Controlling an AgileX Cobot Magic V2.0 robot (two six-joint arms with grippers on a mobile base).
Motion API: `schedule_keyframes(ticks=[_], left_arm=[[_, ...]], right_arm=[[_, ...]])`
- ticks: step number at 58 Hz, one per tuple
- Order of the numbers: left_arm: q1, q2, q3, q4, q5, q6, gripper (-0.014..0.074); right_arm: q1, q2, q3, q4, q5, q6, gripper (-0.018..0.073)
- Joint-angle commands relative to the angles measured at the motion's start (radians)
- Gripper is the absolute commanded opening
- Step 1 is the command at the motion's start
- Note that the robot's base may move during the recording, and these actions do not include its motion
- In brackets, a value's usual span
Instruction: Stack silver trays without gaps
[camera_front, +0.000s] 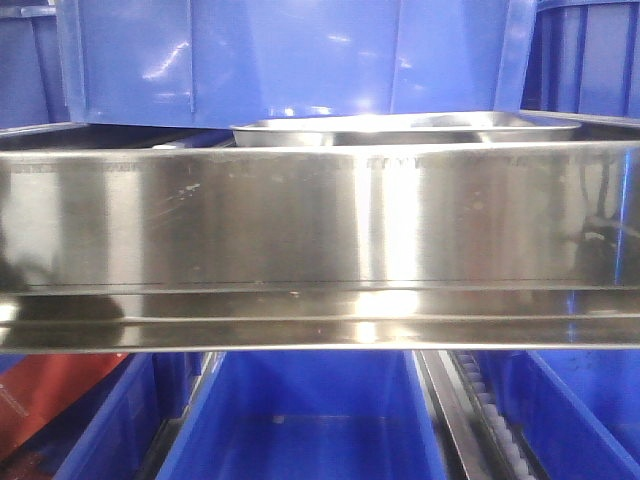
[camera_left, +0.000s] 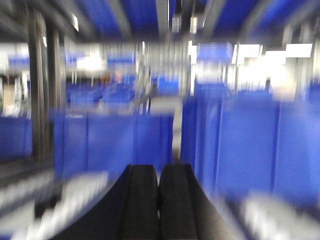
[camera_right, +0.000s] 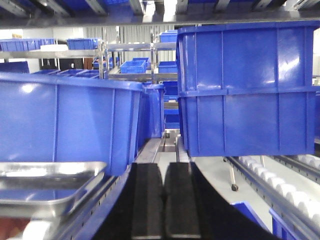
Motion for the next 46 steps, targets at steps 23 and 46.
schedule_keyframes(ticks=[23, 46], left_arm=[[0.004, 0.023, -0.603, 0.262, 0.384, -0.016, -0.0019], [0.004, 0.258, -0.822, 0.142, 0.521, -0.016, -0.0019]], right_arm=[[0.001, -0.002, -0.597, -0.024, 0.517, -0.008, -0.0081], [0.001, 0.353, -1.104, -0.036, 0.985, -0.008, -0.0081]])
